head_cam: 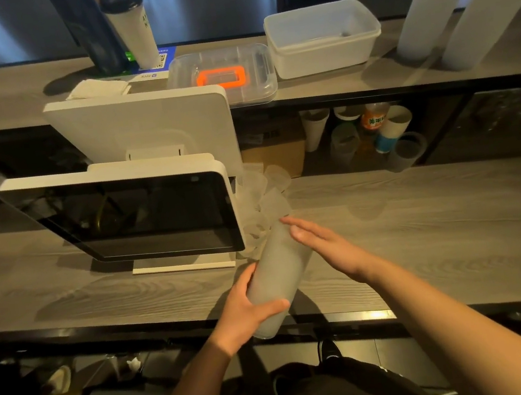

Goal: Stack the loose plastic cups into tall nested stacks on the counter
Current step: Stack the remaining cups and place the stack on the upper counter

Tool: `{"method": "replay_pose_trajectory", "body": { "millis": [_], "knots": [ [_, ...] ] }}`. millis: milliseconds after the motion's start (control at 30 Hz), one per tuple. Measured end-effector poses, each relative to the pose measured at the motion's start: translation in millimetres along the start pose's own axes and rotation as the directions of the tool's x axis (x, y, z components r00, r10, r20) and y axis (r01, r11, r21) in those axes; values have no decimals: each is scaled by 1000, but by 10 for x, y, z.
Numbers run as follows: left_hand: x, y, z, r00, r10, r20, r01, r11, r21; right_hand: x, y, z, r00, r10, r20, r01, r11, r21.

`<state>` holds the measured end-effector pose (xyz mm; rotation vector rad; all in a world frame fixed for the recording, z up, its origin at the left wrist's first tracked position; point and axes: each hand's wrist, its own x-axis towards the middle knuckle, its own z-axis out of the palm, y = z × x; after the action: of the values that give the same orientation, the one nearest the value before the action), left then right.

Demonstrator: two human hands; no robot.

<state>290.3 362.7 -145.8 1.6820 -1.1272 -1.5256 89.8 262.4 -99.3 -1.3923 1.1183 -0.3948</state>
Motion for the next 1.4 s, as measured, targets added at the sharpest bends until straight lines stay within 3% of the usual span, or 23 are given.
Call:
{"method": "replay_pose_trajectory", "body": {
  "millis": [167, 367, 500, 933, 1000, 1167, 1300, 1400],
  "knots": [
    [39, -138, -115, 996, -86, -17, 86, 996, -38, 226, 171, -41, 982, 87, -167, -79, 996, 50],
    [80, -241, -141, 987, -155, -47, 152, 986, -67, 584, 633, -104, 937, 210, -280, -242, 966, -86],
    [92, -311, -141, 977, -195, -82, 190, 979, -69, 805, 828, -32, 951, 200, -234, -256, 936, -243],
    [57, -377, -186, 979, -172, -107, 163, 983, -87, 1149, 992, 105, 979, 76, -187, -165, 834, -527],
    [50, -384, -197, 980, -168, -108, 159, 983, -88, 1088, 1014, 123, 975, 68, -210, -161, 871, -465],
    [69, -385, -184, 983, -159, -91, 154, 986, -60, 805, 966, 78, 934, 161, -318, -160, 987, 29],
    [95, -336, -186, 986, -150, -72, 150, 989, -10, 540, 875, -64, 932, 204, -301, -74, 917, 391],
    [121, -295, -182, 987, -146, -64, 147, 989, 22, 387, 685, -181, 950, 152, -271, 17, 846, 533]
  ]
}}
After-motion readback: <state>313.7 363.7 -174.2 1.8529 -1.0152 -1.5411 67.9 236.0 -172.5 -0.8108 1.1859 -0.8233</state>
